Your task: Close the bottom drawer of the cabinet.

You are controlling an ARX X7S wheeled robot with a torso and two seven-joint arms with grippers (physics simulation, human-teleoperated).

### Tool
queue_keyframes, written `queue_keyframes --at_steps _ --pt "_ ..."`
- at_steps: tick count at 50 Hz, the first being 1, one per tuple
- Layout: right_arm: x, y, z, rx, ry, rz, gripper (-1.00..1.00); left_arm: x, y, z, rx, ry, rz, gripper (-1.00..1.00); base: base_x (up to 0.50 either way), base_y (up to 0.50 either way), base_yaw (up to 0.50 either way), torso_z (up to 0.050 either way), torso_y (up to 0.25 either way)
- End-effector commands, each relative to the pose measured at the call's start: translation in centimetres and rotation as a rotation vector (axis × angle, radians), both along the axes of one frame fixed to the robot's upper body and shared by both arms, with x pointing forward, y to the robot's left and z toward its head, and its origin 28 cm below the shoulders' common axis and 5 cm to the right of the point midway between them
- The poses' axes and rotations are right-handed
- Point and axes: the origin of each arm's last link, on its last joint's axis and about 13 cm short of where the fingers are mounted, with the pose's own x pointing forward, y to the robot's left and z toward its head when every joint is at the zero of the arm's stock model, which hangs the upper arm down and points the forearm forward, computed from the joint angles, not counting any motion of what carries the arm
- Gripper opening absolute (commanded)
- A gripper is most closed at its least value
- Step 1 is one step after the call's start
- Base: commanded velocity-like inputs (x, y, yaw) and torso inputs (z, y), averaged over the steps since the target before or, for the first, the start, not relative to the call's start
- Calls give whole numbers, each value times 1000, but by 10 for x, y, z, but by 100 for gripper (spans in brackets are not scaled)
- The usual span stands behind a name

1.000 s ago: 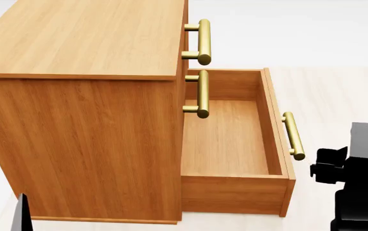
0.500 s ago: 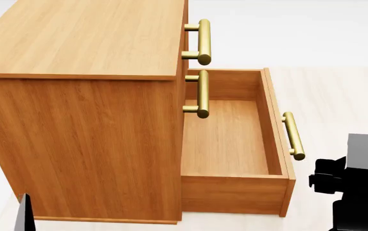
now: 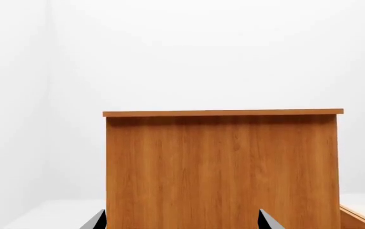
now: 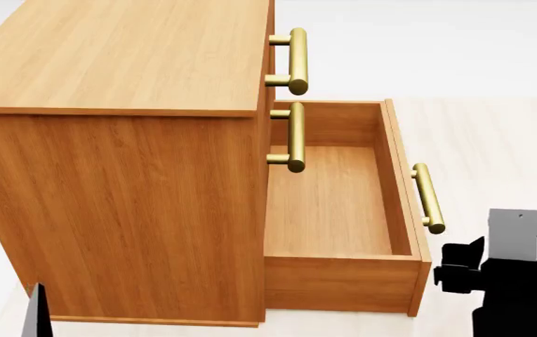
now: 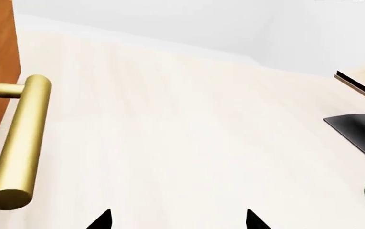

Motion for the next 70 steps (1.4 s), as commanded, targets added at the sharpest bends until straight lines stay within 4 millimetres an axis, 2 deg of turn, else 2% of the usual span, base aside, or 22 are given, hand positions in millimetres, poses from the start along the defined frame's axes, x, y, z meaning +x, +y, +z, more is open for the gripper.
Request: queue_keyframes --at_steps 1,21,42,70 --pt "-11 8 -2 7 -4 42 100 0 0 0 -2 2 -1 100 0 0 0 0 0" --pt "-26 27 7 11 -24 117 100 0 0 -2 -1 6 -5 100 0 0 0 0 0" --pt "-20 48 13 36 -51 193 100 1 0 -2 -4 5 -2 100 0 0 0 0 0" --pt "-18 78 5 77 -33 336 100 2 2 -4 -13 7 0 100 0 0 0 0 0"
